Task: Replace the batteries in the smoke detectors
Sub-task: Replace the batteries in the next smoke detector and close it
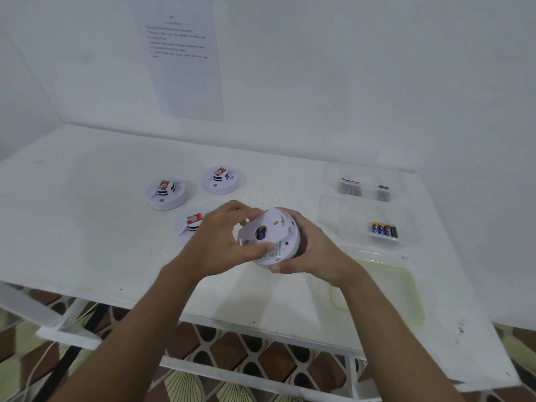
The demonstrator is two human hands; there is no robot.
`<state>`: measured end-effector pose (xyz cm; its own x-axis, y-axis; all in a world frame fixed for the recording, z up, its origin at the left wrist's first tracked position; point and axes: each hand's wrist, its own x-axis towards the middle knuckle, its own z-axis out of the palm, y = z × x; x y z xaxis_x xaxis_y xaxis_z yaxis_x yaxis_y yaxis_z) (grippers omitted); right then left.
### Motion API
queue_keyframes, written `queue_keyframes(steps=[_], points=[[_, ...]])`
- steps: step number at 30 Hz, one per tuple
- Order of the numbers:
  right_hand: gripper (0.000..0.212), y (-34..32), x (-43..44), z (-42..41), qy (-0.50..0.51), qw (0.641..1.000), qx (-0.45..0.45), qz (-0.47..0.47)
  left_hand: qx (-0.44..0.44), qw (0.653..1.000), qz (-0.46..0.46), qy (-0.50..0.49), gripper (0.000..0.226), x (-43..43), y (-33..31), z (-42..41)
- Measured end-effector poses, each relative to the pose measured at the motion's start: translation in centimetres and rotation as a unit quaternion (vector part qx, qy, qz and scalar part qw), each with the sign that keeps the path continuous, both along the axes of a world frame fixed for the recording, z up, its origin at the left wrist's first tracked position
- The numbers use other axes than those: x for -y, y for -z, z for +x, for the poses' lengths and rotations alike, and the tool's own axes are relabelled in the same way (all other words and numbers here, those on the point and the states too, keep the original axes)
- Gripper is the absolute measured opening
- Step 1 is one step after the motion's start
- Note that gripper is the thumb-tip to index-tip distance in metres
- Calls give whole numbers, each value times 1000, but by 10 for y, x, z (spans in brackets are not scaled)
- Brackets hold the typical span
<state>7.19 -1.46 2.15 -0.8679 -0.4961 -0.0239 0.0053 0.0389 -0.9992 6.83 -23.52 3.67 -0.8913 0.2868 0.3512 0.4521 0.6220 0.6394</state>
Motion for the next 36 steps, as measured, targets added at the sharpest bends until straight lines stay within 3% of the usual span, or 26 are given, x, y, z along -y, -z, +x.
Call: queue_keyframes(steps=[8, 25, 36], points=[[91, -1, -2, 2, 1, 1000, -9, 12, 36, 999, 6, 1, 66, -8, 6, 2], [92, 1, 1, 4, 6, 999, -30, 32, 13, 999, -24, 20, 67, -5, 5, 5], [91, 1, 3, 4, 5, 998, -34, 45, 48, 999, 5, 13, 65, -3, 7, 7]])
